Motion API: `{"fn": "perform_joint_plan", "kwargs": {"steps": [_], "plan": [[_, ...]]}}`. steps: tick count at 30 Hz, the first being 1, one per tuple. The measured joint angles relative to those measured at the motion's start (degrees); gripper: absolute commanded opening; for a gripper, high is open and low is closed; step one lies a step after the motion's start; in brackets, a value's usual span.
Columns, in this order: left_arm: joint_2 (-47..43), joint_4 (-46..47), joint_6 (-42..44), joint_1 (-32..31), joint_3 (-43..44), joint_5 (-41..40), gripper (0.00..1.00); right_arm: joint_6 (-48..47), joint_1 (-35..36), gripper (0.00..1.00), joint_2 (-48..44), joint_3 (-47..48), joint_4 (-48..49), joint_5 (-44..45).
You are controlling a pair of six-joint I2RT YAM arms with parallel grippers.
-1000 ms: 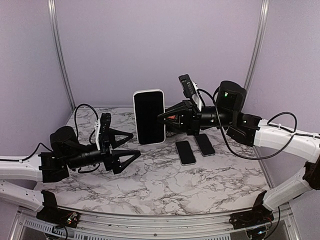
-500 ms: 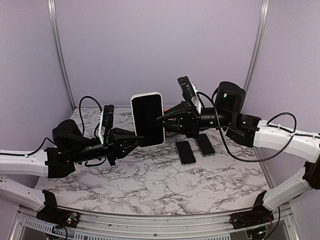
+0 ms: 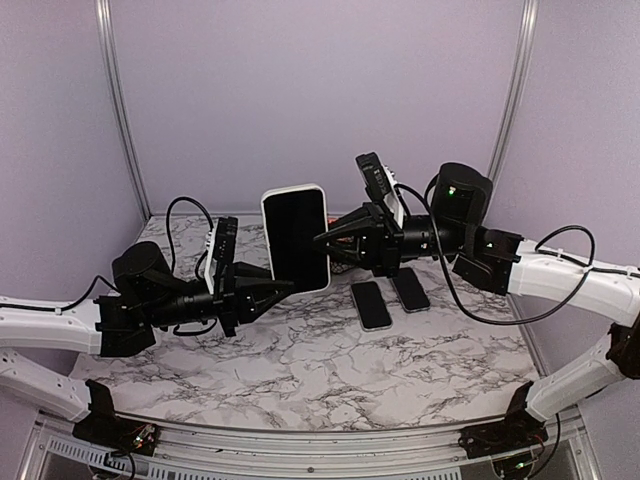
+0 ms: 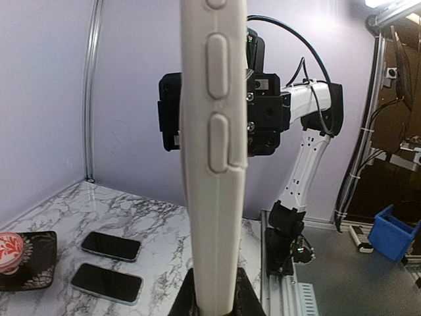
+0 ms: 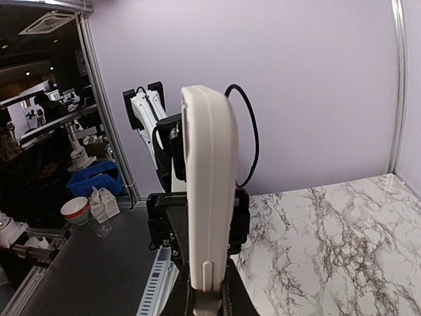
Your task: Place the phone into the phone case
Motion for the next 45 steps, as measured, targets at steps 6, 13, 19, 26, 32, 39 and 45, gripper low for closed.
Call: {"fn": "perform_joint_plan", "kwargs": {"steps": [6,13,19,26,32,39,45], "plan": [[0.1,0.0,0.7,0.0,0.1,-0.5,0.0,-0.5,0.1,0.0,-0.5,0.0,-0.3,0.2],[0.1,-1.6,1.1,-0.2,0.1,-1.5,0.0,-1.3,0.2,0.77,-0.8,0.0,0.5,1.2],[0.1,-3.1,2.0,-0.8,0.1,-1.4,0.0,-1.6,0.5,0.78,-0.4,0.0,1.4,1.1],[1.0,-3.5,2.4,-1.3,0.5,-1.4,0.0,-2.2,2.3,0.18,2.3,0.0,2.3,1.1],[1.9,-3.8,2.1,-1.6,1.4,-1.0,0.3,-2.7,2.7,0.0,3.1,0.0,2.4,-0.5],[-0.3,-2.6,2.5,-1.6,1.2,-1.9,0.4,-3.5,2.7,0.0,1.6,0.0,1.9,-0.4],[-0.1,-1.5,3.1,-1.6,1.3,-1.9,0.0,-3.3,2.7,0.0,0.5,0.0,1.9,-0.9]]}}
